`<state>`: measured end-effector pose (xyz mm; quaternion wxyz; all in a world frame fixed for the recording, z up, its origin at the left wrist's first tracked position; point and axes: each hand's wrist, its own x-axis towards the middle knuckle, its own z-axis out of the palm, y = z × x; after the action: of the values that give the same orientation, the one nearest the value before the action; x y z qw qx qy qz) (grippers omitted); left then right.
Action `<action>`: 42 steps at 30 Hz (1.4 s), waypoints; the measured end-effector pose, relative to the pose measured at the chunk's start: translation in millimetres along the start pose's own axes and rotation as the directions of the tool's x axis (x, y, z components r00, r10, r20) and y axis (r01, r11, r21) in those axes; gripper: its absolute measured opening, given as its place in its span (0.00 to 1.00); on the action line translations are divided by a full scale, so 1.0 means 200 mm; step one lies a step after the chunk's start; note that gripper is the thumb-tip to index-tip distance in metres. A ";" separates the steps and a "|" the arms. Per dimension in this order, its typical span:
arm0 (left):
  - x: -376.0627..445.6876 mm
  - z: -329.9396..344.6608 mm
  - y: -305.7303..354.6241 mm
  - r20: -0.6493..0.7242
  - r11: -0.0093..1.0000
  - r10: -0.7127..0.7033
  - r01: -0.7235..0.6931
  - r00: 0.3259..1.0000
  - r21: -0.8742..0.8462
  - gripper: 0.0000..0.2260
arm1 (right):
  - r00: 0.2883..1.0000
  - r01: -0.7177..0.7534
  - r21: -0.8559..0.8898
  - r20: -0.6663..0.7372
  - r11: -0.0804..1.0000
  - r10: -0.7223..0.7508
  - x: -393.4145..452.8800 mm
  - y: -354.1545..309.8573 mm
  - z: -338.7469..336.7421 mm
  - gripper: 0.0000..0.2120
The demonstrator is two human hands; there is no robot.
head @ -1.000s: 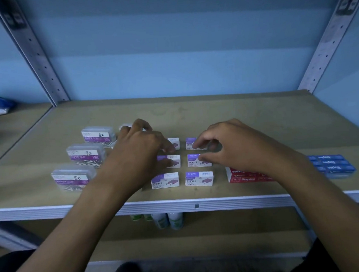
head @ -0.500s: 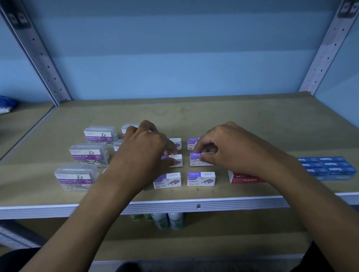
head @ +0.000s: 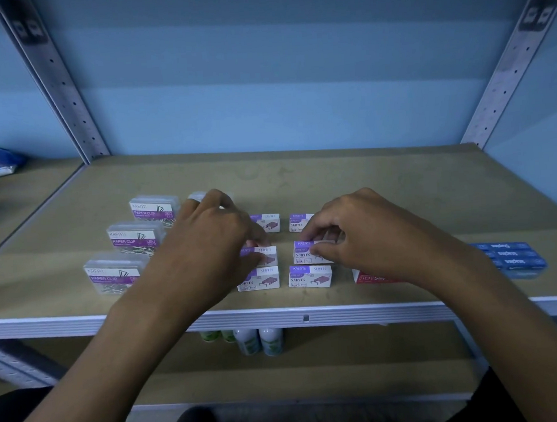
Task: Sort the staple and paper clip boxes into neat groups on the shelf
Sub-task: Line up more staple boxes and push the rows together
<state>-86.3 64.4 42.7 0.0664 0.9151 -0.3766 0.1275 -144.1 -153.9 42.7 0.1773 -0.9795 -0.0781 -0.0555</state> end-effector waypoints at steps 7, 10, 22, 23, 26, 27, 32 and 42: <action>-0.02 0.03 -0.01 -0.012 1.000 0.002 -0.002 1.000 -0.026 0.10 | 0.999 0.002 0.013 0.035 1.000 -0.003 -0.01 0.00 0.01 0.07; -0.02 0.04 -0.01 -0.008 1.000 0.008 -0.008 1.000 -0.028 0.10 | 0.999 0.003 0.016 0.051 1.000 -0.003 -0.01 -0.01 0.01 0.07; -0.03 0.05 -0.01 0.123 0.996 0.048 -0.038 0.991 -0.081 0.10 | 0.992 -0.016 -0.022 0.125 1.000 0.018 -0.01 -0.01 0.05 0.11; -0.03 0.05 -0.02 0.125 0.996 0.046 -0.036 0.991 -0.082 0.10 | 0.992 -0.016 -0.026 0.128 1.000 0.019 -0.01 -0.01 0.05 0.12; -0.04 0.05 -0.02 0.134 0.996 0.036 -0.024 0.990 -0.091 0.10 | 0.991 -0.014 -0.010 0.131 1.000 0.015 -0.01 0.00 0.06 0.09; -0.04 0.05 -0.02 0.143 0.995 0.035 -0.022 0.989 -0.093 0.10 | 0.991 -0.014 0.002 0.130 1.000 0.013 -0.01 0.00 0.06 0.09; -0.04 0.05 -0.02 0.190 0.995 0.045 -0.027 0.981 -0.096 0.16 | 0.990 0.004 -0.021 0.141 1.000 -0.001 -0.02 -0.01 0.06 0.15; -0.02 0.07 -0.02 0.172 0.994 0.063 -0.046 0.983 -0.102 0.15 | 0.989 0.008 -0.028 0.149 1.000 -0.004 -0.02 -0.02 0.05 0.11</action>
<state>-83.4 67.5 28.9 0.0739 0.9078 -0.4118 0.0298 -147.7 -146.6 34.0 0.1570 -0.9830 -0.0934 0.0162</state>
